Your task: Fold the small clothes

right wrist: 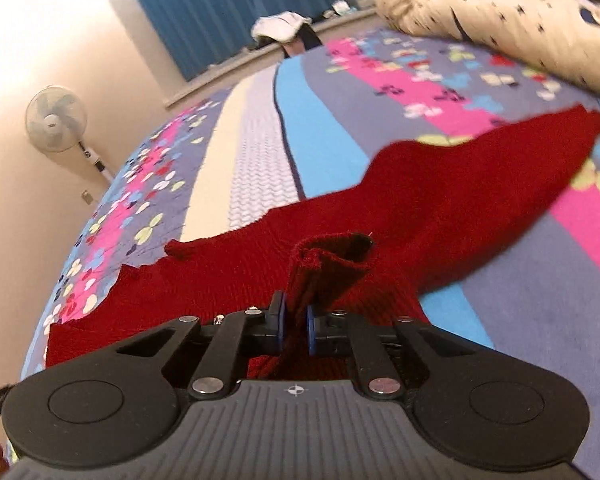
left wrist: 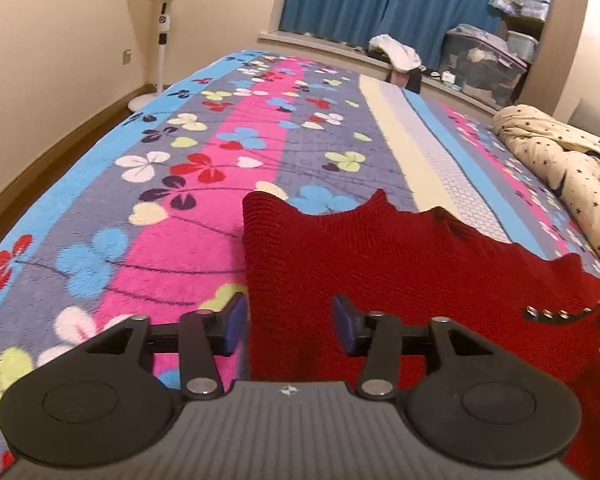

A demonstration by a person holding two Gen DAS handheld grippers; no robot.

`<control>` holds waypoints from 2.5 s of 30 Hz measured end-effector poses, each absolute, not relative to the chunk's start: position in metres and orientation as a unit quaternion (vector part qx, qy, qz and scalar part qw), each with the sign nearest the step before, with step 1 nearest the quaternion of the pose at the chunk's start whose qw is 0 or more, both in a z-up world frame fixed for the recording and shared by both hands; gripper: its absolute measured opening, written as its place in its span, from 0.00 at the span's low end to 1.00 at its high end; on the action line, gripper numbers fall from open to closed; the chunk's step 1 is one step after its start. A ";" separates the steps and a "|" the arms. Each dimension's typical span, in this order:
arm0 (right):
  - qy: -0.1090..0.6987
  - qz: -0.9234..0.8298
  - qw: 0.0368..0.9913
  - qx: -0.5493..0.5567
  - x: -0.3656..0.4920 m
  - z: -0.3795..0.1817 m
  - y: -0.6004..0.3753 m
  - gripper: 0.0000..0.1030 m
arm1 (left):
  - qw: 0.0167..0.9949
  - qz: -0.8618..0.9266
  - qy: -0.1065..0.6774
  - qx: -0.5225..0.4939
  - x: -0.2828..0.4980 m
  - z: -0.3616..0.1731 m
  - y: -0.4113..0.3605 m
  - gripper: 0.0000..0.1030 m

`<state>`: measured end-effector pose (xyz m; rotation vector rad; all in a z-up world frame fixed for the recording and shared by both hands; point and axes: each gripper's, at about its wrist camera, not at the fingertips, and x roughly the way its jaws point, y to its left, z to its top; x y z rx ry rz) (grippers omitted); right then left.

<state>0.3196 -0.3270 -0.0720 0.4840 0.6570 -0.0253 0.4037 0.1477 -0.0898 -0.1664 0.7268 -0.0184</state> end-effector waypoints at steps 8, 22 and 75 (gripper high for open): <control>0.331 -0.018 0.915 0.232 0.325 -0.079 -0.326 0.10 | 0.926 -0.010 0.368 -0.089 0.432 -0.110 0.152 0.18; 0.394 -0.024 0.869 0.298 0.357 -0.115 -0.352 0.11 | 0.931 0.029 0.348 -0.101 0.410 -0.075 0.174 0.24; 0.274 -0.229 0.844 0.401 0.358 -0.147 -0.574 0.39 | 0.955 -0.003 0.297 0.028 0.267 -0.025 0.154 0.39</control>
